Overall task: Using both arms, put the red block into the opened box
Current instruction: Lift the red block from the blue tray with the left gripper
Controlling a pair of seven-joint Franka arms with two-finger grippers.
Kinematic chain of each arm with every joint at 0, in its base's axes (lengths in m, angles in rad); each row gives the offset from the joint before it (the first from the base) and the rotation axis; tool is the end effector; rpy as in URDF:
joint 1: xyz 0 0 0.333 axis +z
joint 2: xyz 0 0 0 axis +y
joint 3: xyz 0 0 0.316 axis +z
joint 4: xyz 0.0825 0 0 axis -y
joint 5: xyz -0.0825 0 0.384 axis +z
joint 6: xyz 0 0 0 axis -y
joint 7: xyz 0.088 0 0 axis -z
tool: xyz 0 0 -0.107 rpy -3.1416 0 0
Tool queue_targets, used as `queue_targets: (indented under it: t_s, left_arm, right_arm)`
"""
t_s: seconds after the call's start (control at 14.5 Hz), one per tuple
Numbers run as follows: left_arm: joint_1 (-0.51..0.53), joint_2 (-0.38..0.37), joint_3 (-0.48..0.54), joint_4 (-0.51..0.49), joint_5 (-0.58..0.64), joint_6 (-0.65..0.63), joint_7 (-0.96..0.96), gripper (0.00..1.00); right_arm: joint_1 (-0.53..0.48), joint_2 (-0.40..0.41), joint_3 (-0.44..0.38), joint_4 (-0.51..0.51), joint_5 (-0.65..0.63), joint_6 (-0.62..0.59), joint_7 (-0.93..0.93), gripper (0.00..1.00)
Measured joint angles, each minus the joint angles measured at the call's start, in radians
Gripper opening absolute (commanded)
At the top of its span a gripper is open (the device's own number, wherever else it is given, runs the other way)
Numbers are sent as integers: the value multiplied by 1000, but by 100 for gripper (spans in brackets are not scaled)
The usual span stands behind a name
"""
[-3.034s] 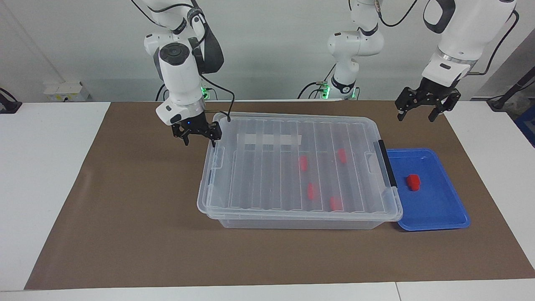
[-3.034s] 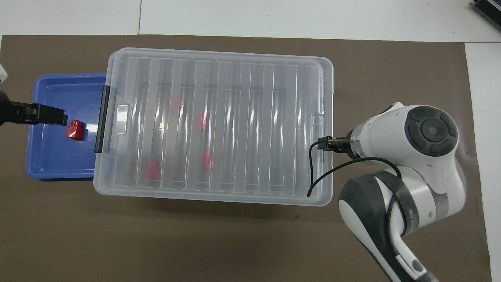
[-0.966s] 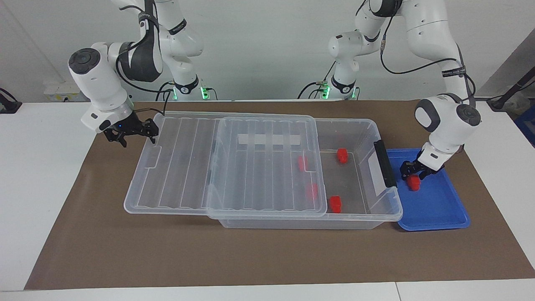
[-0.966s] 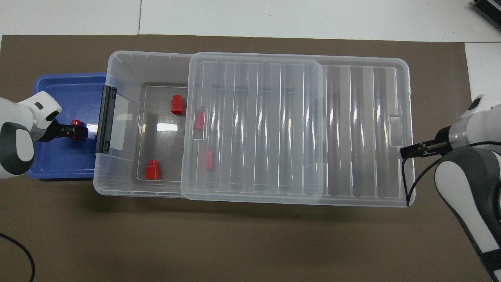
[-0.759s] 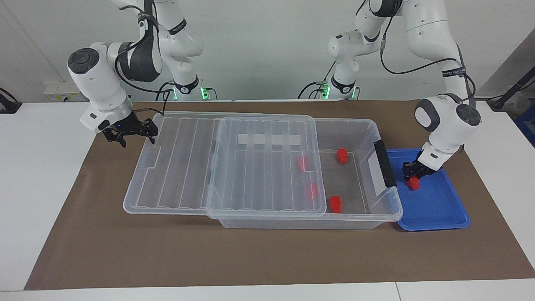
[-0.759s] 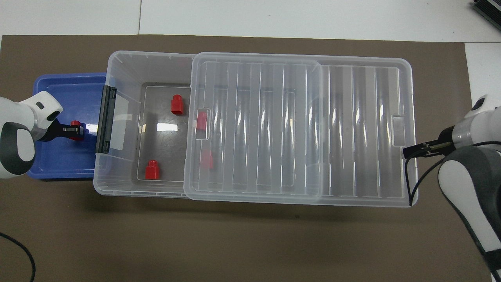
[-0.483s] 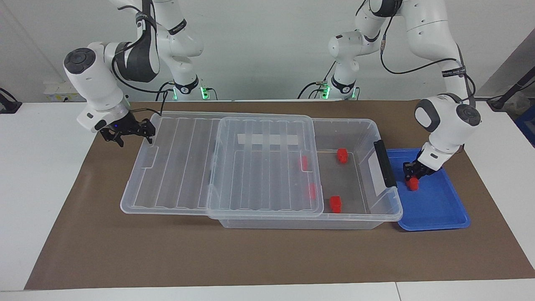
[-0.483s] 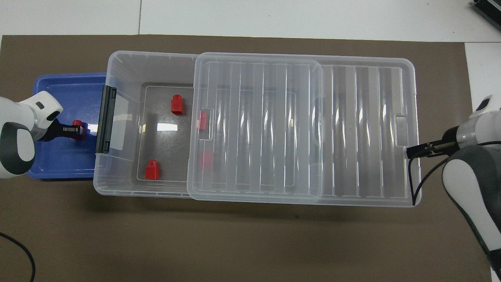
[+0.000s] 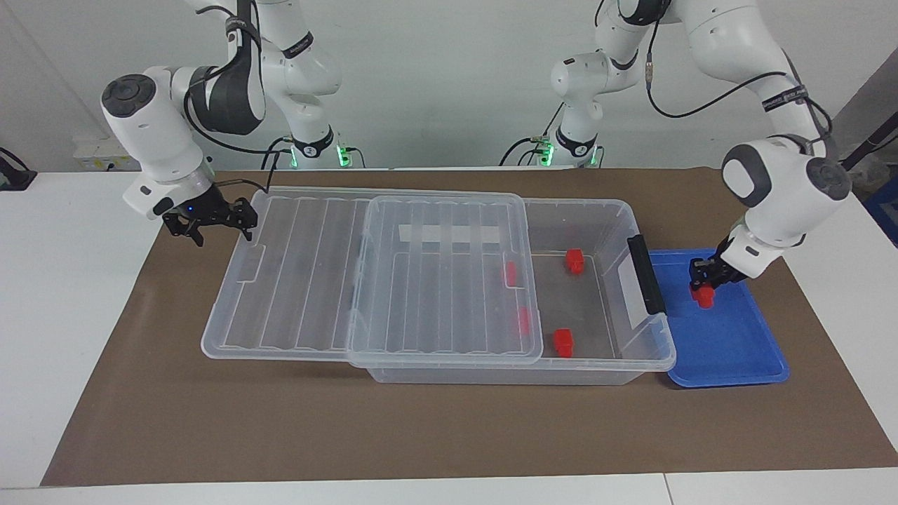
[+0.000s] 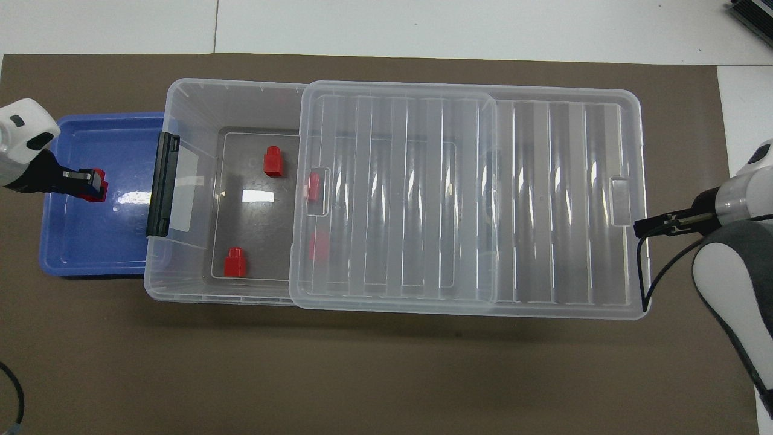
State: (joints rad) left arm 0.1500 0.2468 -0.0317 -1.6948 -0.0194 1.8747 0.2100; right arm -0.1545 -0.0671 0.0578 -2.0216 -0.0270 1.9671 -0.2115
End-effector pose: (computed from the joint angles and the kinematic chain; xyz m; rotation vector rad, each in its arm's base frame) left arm 0.6213 0.0738 0.4445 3.1007 -0.1312 -0.0957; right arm 0.5348 -0.0531 0.4807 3.1051 0.1943 0.0123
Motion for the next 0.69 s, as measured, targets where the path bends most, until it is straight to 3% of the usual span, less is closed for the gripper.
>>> queue_targets:
  t_s: [0.28,0.69]
  left_arm:
    - [-75,-30,-4,192,0,-263,-139,6]
    - [-301,-49,-12,209,-1,-252,-479,7]
  right_arm:
    - [14,-9,6,71,0,-16,103,100]
    - [117,4,12,237,-20,-166,328,100]
